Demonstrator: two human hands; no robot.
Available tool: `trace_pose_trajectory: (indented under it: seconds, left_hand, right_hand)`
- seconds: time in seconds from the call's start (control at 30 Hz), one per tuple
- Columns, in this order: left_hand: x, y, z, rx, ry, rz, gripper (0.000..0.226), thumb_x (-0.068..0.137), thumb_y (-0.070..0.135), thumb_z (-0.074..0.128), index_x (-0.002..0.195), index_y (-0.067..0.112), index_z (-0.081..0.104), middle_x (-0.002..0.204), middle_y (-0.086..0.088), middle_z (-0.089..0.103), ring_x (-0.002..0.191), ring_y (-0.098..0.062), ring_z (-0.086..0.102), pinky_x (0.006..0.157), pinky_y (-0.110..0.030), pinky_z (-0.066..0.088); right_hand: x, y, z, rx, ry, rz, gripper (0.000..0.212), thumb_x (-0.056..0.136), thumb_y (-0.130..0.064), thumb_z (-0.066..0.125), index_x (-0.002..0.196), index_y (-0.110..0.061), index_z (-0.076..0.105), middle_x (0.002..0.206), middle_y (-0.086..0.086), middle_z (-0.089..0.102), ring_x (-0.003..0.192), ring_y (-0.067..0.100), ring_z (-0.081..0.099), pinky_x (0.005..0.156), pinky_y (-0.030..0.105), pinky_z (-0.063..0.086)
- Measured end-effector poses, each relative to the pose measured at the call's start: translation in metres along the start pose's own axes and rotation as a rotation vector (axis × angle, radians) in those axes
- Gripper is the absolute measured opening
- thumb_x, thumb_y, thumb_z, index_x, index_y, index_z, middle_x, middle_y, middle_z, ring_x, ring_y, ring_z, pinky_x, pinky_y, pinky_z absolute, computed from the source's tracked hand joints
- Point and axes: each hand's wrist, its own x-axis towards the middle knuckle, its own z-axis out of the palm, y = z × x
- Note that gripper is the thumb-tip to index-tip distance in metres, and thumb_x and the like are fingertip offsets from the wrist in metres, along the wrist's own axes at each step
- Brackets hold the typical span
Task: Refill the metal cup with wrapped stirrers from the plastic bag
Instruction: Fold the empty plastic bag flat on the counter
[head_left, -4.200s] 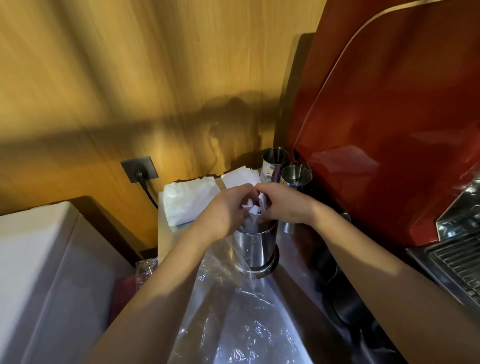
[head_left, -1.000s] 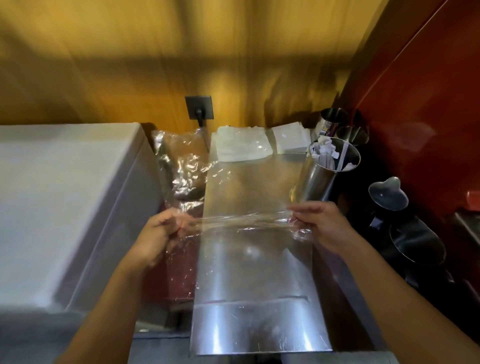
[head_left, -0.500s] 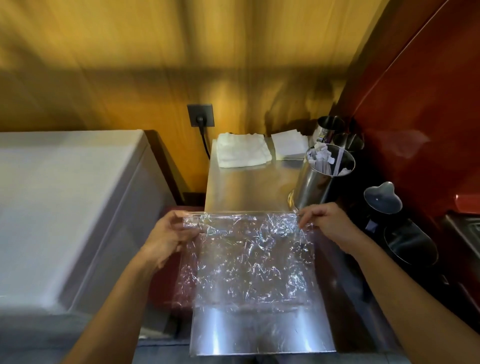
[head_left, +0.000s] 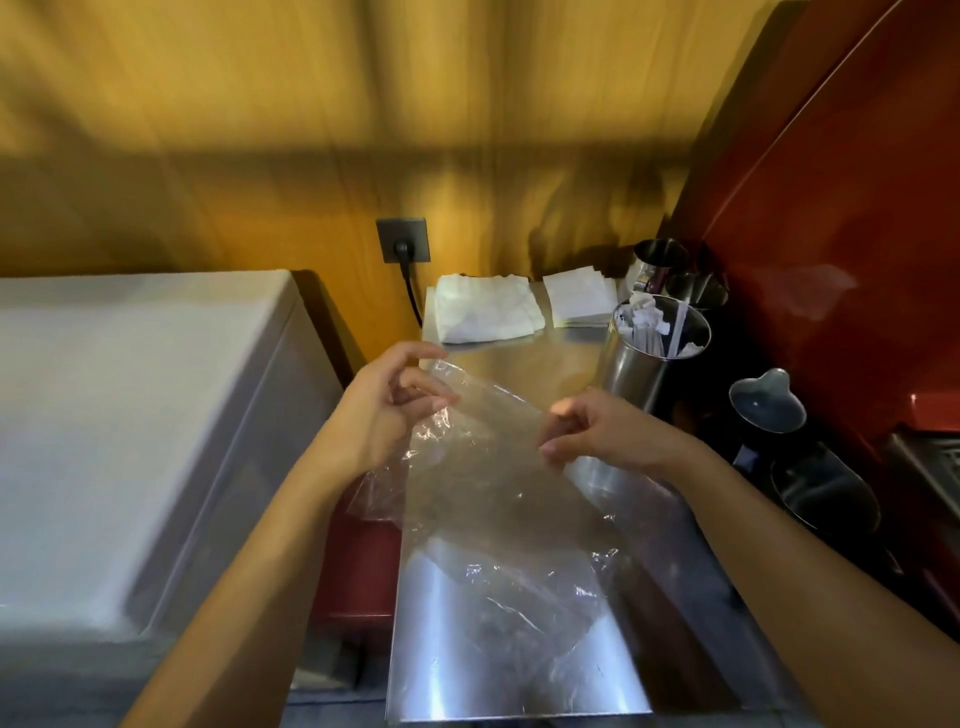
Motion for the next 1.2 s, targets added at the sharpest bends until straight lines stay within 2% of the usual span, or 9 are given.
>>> trace_pose_trajectory:
  seconds: [0.1,0.2,0.27,0.47,0.63,0.73,0.83,0.97,1.2]
  left_hand:
    - [0.001,-0.009,-0.028,-0.142,0.170,-0.060,0.033,0.075,0.032,0.072,0.106,0.028,0.060,0.081,0.004,0.075,0.079,-0.010,0.068,0.074,-0.023,0.052]
    - [-0.010,-0.035,-0.050,-0.732,0.217,-0.243,0.047,0.078,0.056,0.058,0.102,0.017,0.065,0.098,-0.010,0.075,0.089,-0.022,0.070,0.077,-0.033,0.057]
    - [-0.022,-0.053,-0.036,-1.003,0.157,-0.325,0.067,0.077,0.070,0.045,0.103,0.011,0.066,0.102,-0.011,0.074,0.091,-0.023,0.070,0.079,-0.036,0.057]
    - [-0.033,-0.053,0.035,-1.148,-0.171,-0.587,0.098,0.061,0.082,0.048,0.117,0.003,0.062,0.118,-0.024,0.064,0.110,-0.040,0.060,0.084,-0.051,0.052]
    - [-0.025,-0.042,0.039,-0.892,-0.138,-0.617,0.100,0.053,0.070,0.069,0.127,0.005,0.053,0.129,-0.025,0.056,0.118,-0.043,0.053,0.099,-0.063,0.039]
    - [-0.022,-0.034,0.044,-0.663,-0.109,-0.573,0.048,0.071,0.034,0.074,0.106,0.004,0.063,0.097,-0.019,0.067,0.082,-0.031,0.067,0.072,-0.047,0.057]
    - [-0.021,-0.041,0.043,-0.328,0.087,-0.541,0.007,0.077,0.005,0.070,0.081,0.001,0.066,0.075,-0.016,0.065,0.049,-0.012,0.060,0.043,-0.021,0.047]
    - [-0.024,-0.043,0.034,-0.247,0.131,-0.460,0.006,0.081,0.010,0.067,0.078,0.006,0.064,0.054,0.002,0.062,0.041,-0.008,0.053,0.040,-0.021,0.045]
    - [-0.029,-0.046,0.028,-0.168,0.142,-0.264,0.021,0.087,0.019,0.061,0.067,0.014,0.056,0.037,0.004,0.049,0.028,-0.005,0.037,0.032,-0.014,0.031]
  right_hand:
    - [-0.004,0.002,-0.002,0.188,0.082,-0.069,0.005,0.079,0.001,0.064,0.083,-0.002,0.066,0.071,0.007,0.069,0.068,0.018,0.065,0.069,0.028,0.053]
    - [-0.010,0.006,-0.008,0.442,0.152,-0.147,0.007,0.073,0.001,0.064,0.080,-0.002,0.064,0.065,0.004,0.070,0.063,0.017,0.065,0.064,0.026,0.053]
    - [-0.010,0.011,-0.008,0.624,0.189,-0.144,0.010,0.069,-0.002,0.064,0.079,-0.003,0.066,0.064,0.005,0.070,0.061,0.018,0.065,0.060,0.028,0.054]
    - [-0.002,0.031,0.008,0.853,0.340,0.023,0.011,0.075,0.003,0.061,0.086,0.001,0.061,0.064,0.007,0.070,0.056,0.016,0.066,0.053,0.025,0.056]
    - [-0.005,0.052,0.010,0.748,0.502,0.164,0.007,0.080,0.000,0.062,0.087,0.002,0.062,0.072,0.011,0.066,0.062,0.019,0.063,0.059,0.032,0.056]
    - [-0.006,0.053,0.012,0.676,0.544,0.157,0.007,0.078,0.000,0.064,0.083,-0.004,0.065,0.075,0.011,0.064,0.068,0.021,0.060,0.066,0.032,0.051]
    - [-0.009,0.053,0.010,0.578,0.495,0.163,0.005,0.077,-0.004,0.067,0.077,-0.009,0.068,0.069,0.005,0.067,0.062,0.015,0.060,0.056,0.024,0.049]
    - [-0.015,0.059,0.003,0.487,0.463,0.169,0.001,0.075,-0.009,0.071,0.076,-0.008,0.071,0.065,0.002,0.068,0.061,0.015,0.060,0.059,0.025,0.049]
    - [-0.018,0.063,0.000,0.638,0.357,0.159,0.005,0.077,-0.005,0.065,0.078,-0.003,0.070,0.052,0.006,0.058,0.042,0.012,0.051,0.041,0.019,0.042]
